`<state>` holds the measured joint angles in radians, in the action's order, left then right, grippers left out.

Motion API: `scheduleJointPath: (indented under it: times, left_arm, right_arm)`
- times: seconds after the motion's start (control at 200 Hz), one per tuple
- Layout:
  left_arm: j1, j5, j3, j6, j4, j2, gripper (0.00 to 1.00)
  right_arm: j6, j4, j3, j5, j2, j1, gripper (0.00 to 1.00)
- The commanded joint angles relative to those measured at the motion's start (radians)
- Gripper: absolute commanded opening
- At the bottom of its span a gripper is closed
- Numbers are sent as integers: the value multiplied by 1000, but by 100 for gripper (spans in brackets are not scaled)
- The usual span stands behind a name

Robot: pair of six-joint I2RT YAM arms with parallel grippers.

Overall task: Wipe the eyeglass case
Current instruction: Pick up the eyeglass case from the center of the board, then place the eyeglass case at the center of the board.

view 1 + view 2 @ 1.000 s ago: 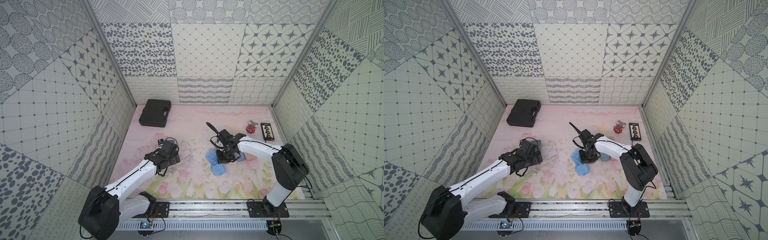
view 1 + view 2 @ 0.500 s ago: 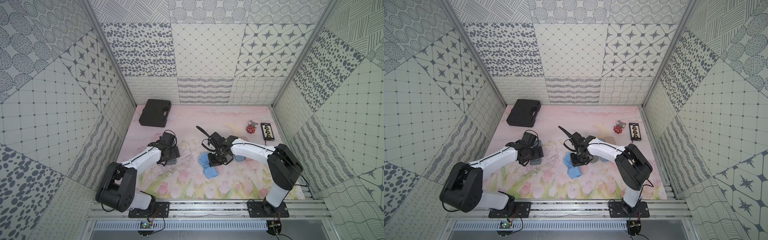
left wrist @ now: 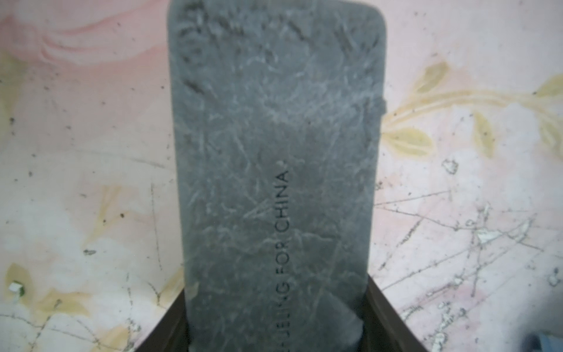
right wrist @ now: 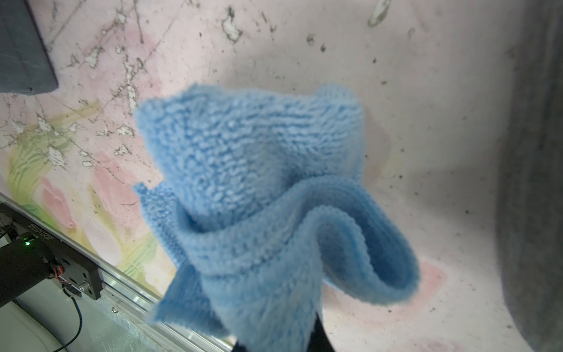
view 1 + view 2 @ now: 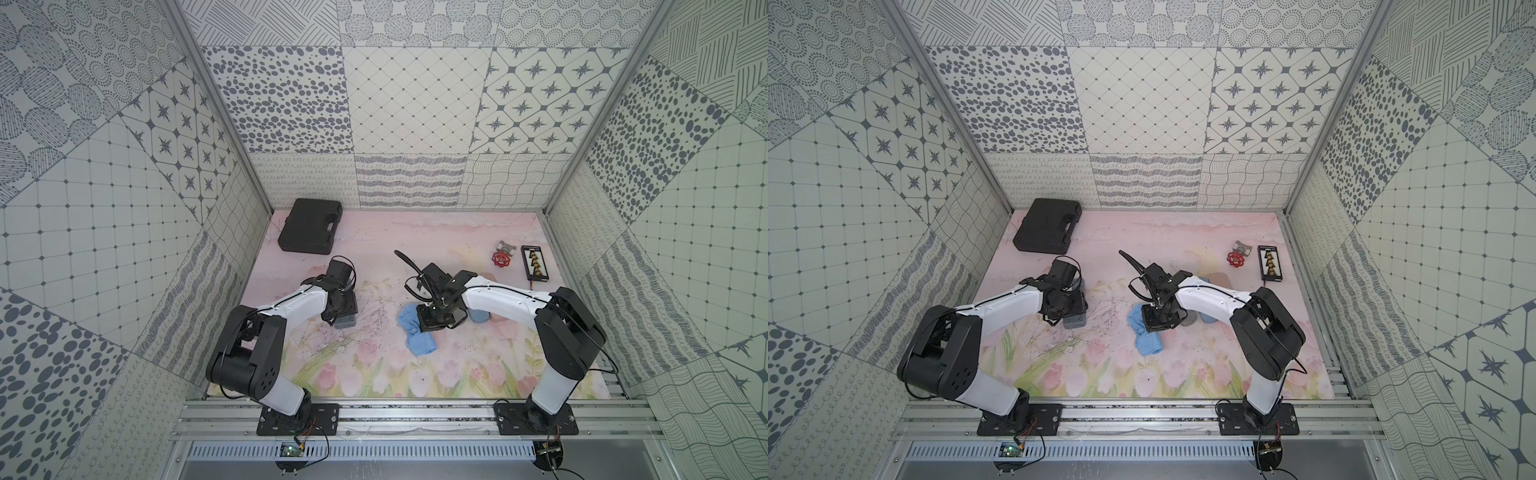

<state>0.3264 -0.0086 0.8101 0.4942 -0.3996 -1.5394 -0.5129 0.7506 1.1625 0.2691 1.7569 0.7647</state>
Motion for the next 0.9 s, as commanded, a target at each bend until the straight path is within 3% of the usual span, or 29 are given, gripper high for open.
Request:
scheduleJointPath:
  times: [0.0,0.265,0.555,0.72,0.891]
  left_arm:
    - [12,195,-8,-88,50,30,46]
    - [154,287,-1,-148,-1,119,37]
    - [359,227,-45,-106,-112,186,37]
    - [477,185,-57,-59,-56,147,37]
    - [573,140,-40,-89,20,62,41]
  right_arm:
    - [6,-11,6,-12,3,-10,0]
    - [10,2,5,-19,-20,-45,0]
    - [11,25,0,-63,-51,-63,0]
    - [8,24,6,-69,-55,-77,0]
    - [8,21,2,-71,-62,-77,0]
